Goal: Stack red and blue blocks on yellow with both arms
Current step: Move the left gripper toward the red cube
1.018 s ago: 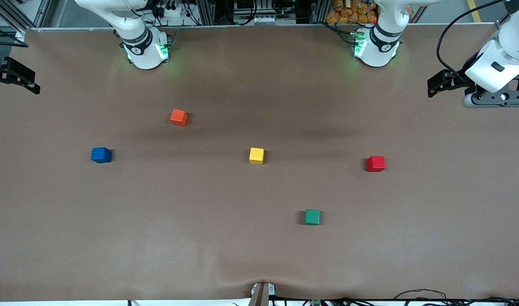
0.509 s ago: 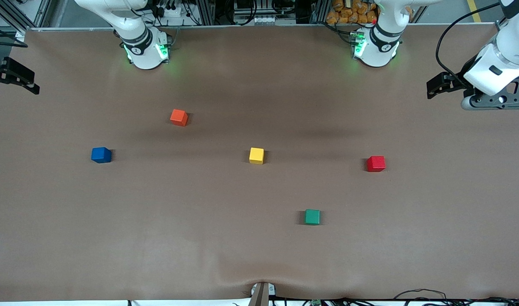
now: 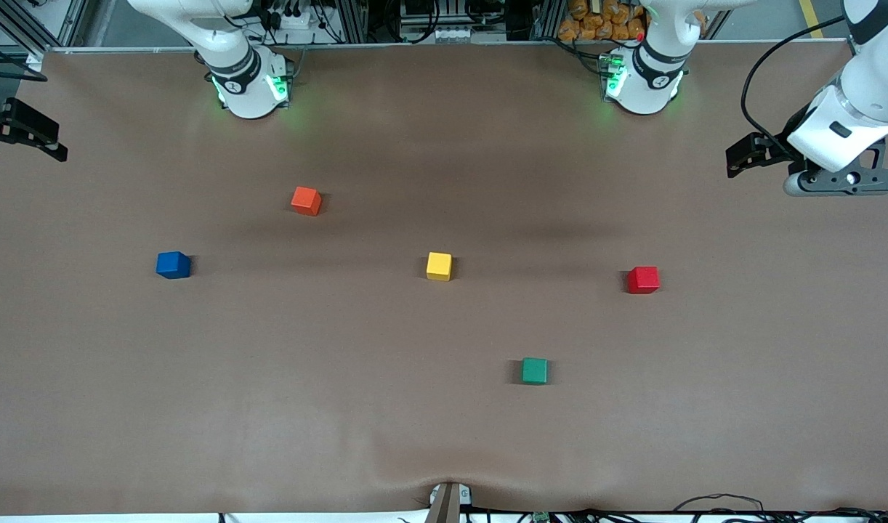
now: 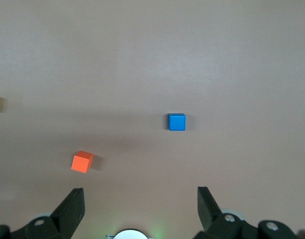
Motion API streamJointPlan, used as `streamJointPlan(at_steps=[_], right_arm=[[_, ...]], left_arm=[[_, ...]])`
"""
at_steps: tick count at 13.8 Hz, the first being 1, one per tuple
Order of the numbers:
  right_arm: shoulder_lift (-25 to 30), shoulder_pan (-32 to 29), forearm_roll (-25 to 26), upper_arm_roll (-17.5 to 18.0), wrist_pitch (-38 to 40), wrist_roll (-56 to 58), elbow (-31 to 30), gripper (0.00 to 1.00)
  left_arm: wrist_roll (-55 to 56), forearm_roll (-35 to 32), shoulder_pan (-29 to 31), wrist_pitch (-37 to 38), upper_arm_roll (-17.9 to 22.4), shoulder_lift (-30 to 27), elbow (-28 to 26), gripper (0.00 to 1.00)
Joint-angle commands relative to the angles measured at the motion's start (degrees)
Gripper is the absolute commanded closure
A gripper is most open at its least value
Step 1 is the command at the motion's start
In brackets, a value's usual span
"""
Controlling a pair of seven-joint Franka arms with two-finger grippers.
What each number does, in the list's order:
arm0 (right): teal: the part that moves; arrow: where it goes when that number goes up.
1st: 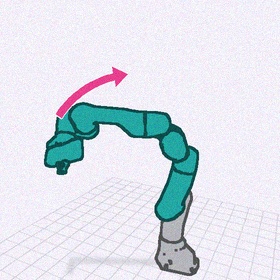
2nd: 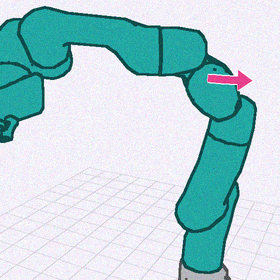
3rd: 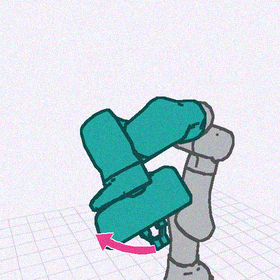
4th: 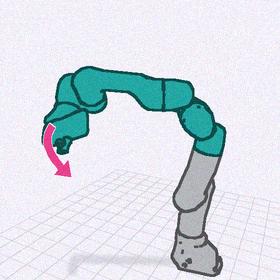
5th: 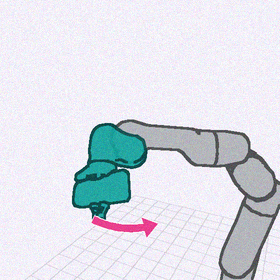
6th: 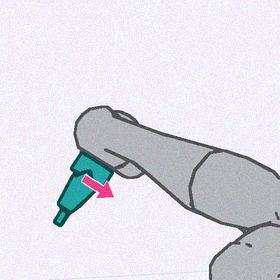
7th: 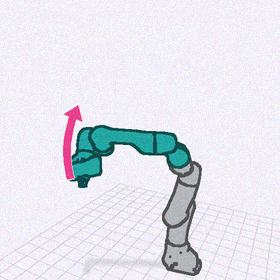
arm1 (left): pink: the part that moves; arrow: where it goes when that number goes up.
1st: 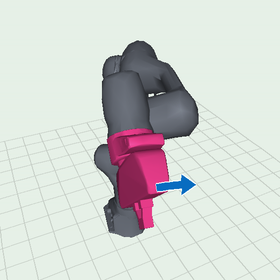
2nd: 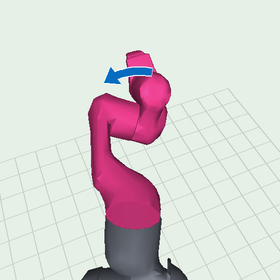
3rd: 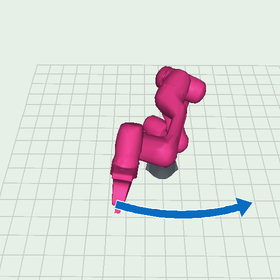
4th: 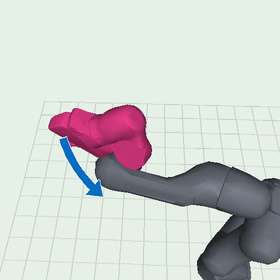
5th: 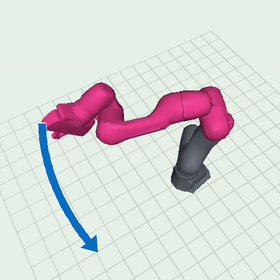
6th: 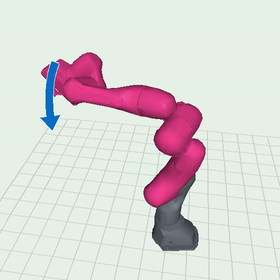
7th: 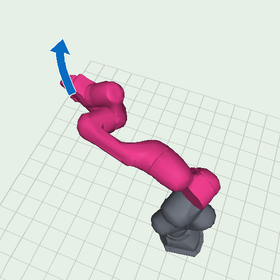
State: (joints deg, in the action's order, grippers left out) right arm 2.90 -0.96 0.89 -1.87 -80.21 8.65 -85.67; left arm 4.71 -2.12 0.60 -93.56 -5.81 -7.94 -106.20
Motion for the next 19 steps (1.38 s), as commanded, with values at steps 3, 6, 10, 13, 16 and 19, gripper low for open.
streamJointPlan(at_steps=[3, 6, 10, 13, 16, 19], right_arm=[[-0.5, -0.8, 0.4, 0.5, 0.5, -0.6, 1.2, 0.00], [-0.5, -0.9, 0.4, 0.5, 0.5, -0.6, 1.2, 0.00], [-0.5, -0.8, 0.4, 0.5, 0.3, -0.6, 1.3, 0.00], [-0.6, -0.9, 0.4, 0.5, 0.3, -0.6, 1.3, 0.00], [-0.6, -0.9, 0.3, 0.5, 0.3, -0.6, 1.3, 0.00], [-0.6, -0.9, 0.4, 0.5, 0.4, -0.6, 1.2, 0.00]], left_arm=[[0.4, 0.8, 1.3, -5.7, -0.3, -0.3, -4.4, 0.00], [0.4, 0.8, 1.3, -7.9, -0.3, -0.2, -5.9, 0.00], [0.4, 0.8, 1.4, -9.0, -0.3, 1.1, -6.4, 0.00], [0.4, 0.8, 1.4, -10.0, -0.3, 2.1, -6.4, 0.00], [0.4, 0.8, 1.7, -10.1, -0.3, 2.8, -6.4, 0.00], [0.4, 0.8, 1.7, -10.1, -0.3, 3.5, -6.4, 0.00]])
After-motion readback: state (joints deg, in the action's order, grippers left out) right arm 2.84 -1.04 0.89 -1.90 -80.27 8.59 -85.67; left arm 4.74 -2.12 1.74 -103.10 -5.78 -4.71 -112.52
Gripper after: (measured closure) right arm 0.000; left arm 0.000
